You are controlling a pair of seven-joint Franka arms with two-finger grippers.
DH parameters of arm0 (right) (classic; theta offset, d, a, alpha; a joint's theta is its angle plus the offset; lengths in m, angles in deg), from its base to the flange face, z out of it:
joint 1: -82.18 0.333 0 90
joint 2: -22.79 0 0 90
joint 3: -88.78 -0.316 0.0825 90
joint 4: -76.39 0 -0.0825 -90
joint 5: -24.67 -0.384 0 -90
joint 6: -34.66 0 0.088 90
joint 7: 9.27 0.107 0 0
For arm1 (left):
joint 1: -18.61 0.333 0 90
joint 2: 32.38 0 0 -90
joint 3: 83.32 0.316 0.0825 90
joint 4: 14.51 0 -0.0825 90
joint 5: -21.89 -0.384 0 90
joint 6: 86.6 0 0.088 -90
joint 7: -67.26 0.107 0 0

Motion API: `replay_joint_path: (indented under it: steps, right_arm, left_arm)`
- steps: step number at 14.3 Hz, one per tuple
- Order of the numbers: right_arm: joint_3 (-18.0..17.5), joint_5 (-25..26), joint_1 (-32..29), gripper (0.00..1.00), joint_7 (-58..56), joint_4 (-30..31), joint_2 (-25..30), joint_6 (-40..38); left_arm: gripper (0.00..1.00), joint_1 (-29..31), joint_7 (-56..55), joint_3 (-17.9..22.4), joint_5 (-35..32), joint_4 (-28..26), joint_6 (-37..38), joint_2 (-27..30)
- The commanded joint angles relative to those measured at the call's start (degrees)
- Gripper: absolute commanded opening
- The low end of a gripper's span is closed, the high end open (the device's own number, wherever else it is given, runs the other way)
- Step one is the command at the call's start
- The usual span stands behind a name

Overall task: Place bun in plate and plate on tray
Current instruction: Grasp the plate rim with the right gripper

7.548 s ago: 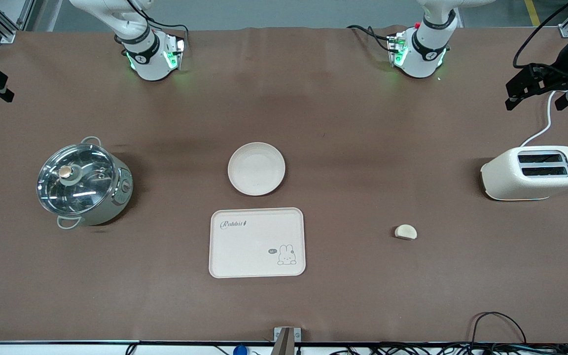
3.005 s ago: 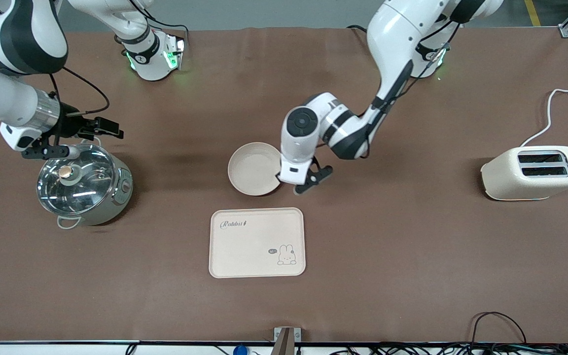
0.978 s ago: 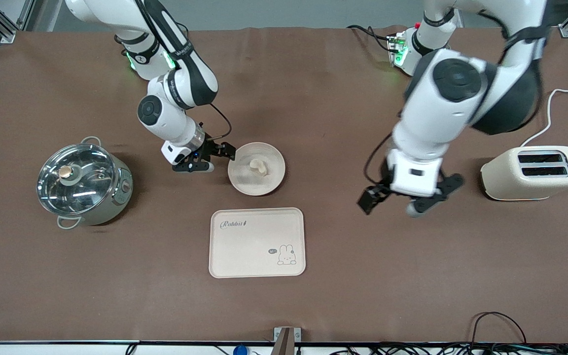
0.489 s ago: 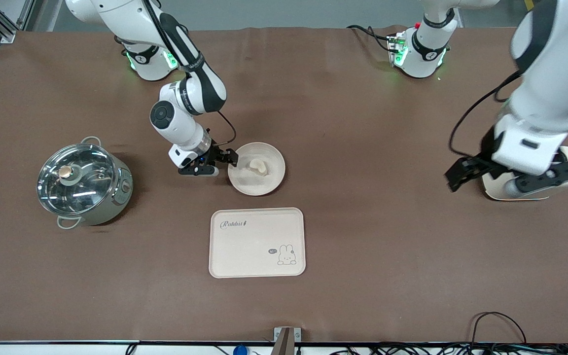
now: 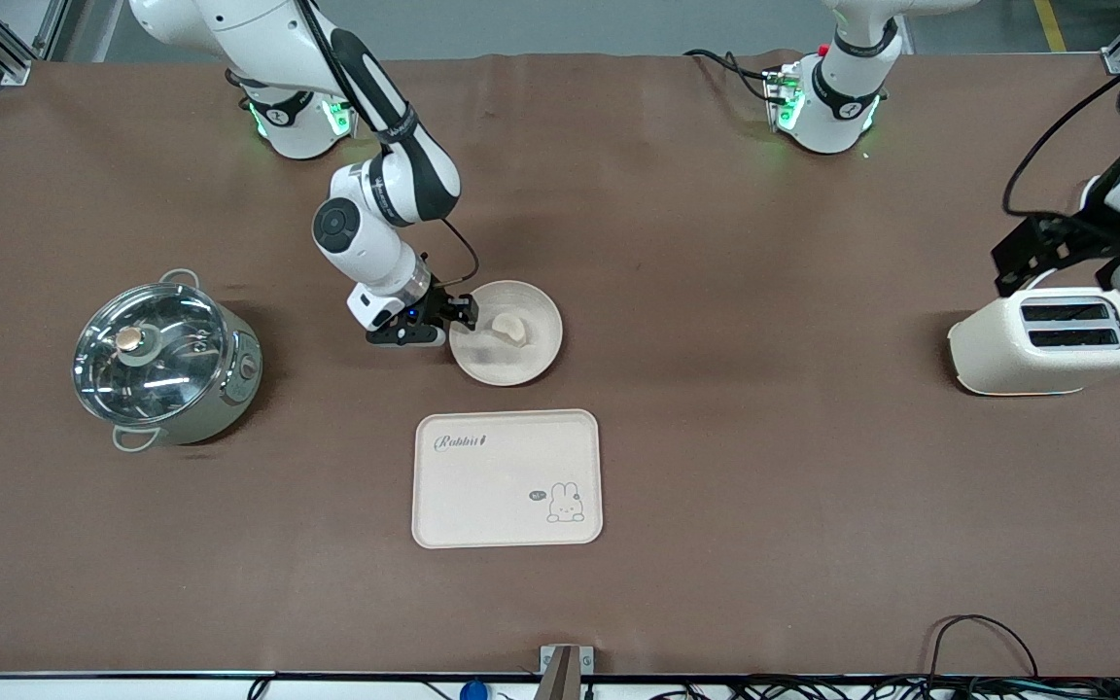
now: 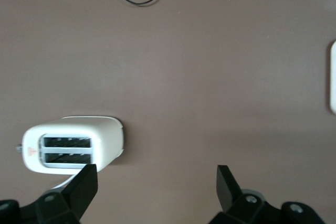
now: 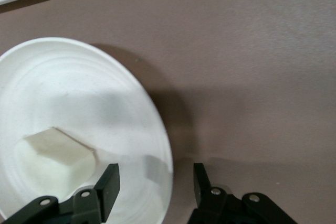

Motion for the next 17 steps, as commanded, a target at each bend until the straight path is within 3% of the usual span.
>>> replay_joint_path:
  steps: [1, 4, 8, 9, 11, 17]
  right_arm:
    - [0.0, -1.6, 0.5, 0.32, -0.1, -0.6, -1.3, 1.5]
    - [0.0, -1.6, 0.3, 0.31, -0.5, -0.6, -1.7, 1.8]
    - [-0.1, -2.0, -0.2, 0.03, -0.3, -0.6, -1.8, 2.2]
    - [-0.2, -4.5, -0.2, 0.0, -0.3, -0.7, -1.7, 2.2]
    - [-0.1, -7.5, 0.2, 0.0, -0.9, -0.9, -1.6, 1.8]
    - [-0.4, -8.6, -0.3, 0.0, -1.1, -0.5, 2.4, -2.3]
  left_arm:
    - [1.0, 3.2, 4.4, -0.4, 2.2, -5.6, 1.1, 5.3]
    - [1.0, 3.6, 6.1, -0.4, 3.1, -5.8, 3.9, 5.9]
    - [1.0, 2.2, 6.0, 0.0, 3.2, -8.1, 3.7, 7.4]
    - [1.0, 1.8, 6.0, 0.4, 3.2, -8.1, 3.7, 7.5]
    - [1.0, 1.1, 6.0, 0.9, 3.2, -8.2, 3.7, 7.6]
    - [1.0, 1.4, 6.1, 0.9, 3.1, -8.2, 3.7, 7.2]
